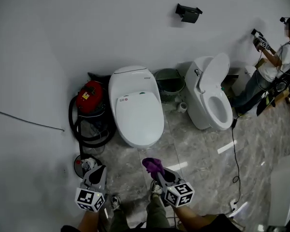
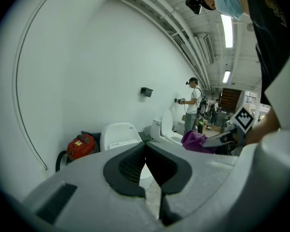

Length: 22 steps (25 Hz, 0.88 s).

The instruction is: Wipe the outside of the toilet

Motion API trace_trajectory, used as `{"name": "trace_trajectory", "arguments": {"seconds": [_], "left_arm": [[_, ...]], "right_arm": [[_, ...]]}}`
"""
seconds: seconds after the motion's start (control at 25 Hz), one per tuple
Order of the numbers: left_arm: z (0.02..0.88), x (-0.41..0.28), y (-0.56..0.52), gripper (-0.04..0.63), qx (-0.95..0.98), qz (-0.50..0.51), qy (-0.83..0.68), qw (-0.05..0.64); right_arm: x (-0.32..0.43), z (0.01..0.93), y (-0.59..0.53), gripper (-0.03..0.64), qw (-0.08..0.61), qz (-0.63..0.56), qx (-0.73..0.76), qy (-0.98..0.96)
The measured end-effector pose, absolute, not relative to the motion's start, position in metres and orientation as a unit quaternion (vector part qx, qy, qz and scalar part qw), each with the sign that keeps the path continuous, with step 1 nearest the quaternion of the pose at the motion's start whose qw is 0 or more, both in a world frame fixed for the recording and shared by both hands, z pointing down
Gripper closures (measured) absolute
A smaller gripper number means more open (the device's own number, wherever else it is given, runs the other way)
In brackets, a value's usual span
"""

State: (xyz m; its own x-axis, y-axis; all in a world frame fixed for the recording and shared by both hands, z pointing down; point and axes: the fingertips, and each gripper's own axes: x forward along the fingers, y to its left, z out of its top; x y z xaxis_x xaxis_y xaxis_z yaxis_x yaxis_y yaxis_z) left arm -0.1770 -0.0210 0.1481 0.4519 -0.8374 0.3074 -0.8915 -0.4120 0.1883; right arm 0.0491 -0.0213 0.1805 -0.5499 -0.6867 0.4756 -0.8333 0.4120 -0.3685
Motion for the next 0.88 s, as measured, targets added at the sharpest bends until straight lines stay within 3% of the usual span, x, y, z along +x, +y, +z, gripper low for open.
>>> {"name": "trace_trajectory", "arguments": {"seconds": [0.44,0.88], "left_arm": [[0.244,-0.133,-0.060,0.588,0.853,0.087,-0.495,0.139],[0.382,-0.119,-0.067,0.588,0.837,0.096,-0.512,0.166]], "right_arm": [[0.042,0.299,-0.045,0.575,0.103,0.295,0.455,-0.834],[0.030,0.428,-0.054,0.575,0.111,0.291,0.436,-0.844]]}}
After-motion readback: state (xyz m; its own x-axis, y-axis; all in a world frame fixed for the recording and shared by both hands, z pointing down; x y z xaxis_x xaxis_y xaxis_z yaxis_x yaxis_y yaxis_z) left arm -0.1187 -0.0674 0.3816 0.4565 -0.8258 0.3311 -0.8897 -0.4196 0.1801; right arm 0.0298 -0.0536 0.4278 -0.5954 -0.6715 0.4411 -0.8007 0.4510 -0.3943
